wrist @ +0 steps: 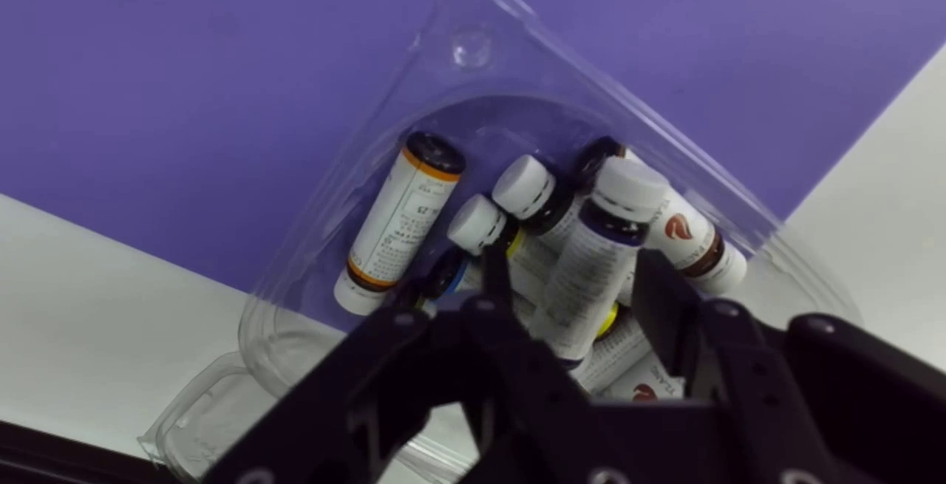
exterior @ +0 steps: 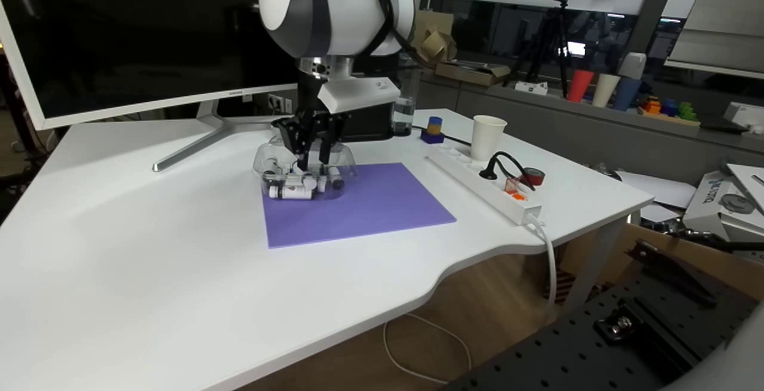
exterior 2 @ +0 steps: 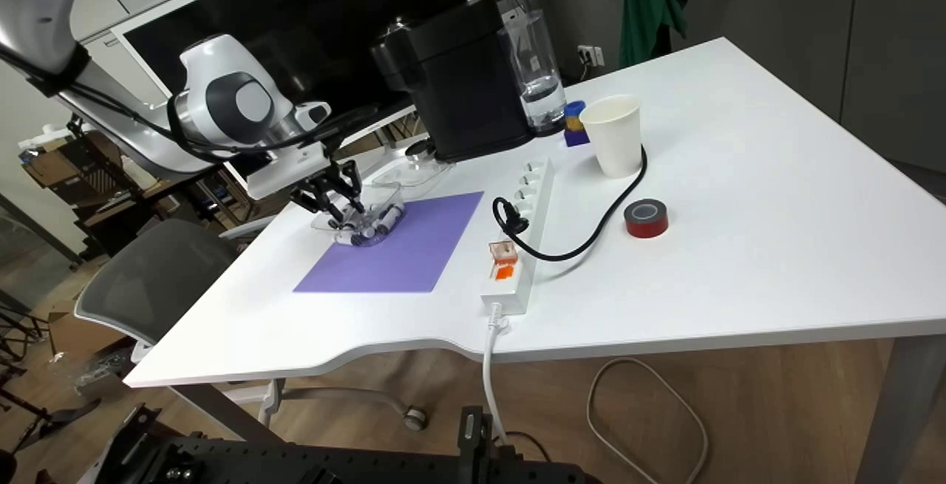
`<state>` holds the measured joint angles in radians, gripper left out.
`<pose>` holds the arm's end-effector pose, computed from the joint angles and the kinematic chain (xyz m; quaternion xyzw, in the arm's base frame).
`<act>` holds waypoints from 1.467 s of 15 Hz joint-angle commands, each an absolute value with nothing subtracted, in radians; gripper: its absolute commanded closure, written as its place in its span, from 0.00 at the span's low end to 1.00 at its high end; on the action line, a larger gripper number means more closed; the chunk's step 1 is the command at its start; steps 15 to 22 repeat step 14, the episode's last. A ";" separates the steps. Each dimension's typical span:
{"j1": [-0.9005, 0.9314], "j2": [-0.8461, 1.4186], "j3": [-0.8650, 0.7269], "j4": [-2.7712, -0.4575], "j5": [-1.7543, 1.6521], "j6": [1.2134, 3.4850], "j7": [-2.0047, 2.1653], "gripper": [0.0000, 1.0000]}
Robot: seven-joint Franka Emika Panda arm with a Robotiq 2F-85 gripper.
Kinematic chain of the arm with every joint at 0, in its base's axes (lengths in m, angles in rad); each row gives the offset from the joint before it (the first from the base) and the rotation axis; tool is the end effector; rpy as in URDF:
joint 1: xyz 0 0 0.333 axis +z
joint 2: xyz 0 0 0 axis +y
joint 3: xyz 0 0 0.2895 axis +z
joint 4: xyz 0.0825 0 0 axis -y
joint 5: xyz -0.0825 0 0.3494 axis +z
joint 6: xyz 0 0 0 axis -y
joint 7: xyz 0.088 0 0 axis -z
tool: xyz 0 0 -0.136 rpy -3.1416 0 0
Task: Put the bottle in the container
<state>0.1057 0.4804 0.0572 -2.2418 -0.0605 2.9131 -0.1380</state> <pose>0.5290 0.0917 0.1497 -0.9802 -0.1731 -0.0959 0.0044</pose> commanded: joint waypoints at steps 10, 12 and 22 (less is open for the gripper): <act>0.061 0.301 0.019 -2.285 -0.029 2.556 -0.036 0.00; 0.043 0.241 -0.005 -2.298 -0.043 2.492 -0.037 0.00; 0.023 0.181 -0.022 -2.311 -0.057 2.428 -0.050 0.00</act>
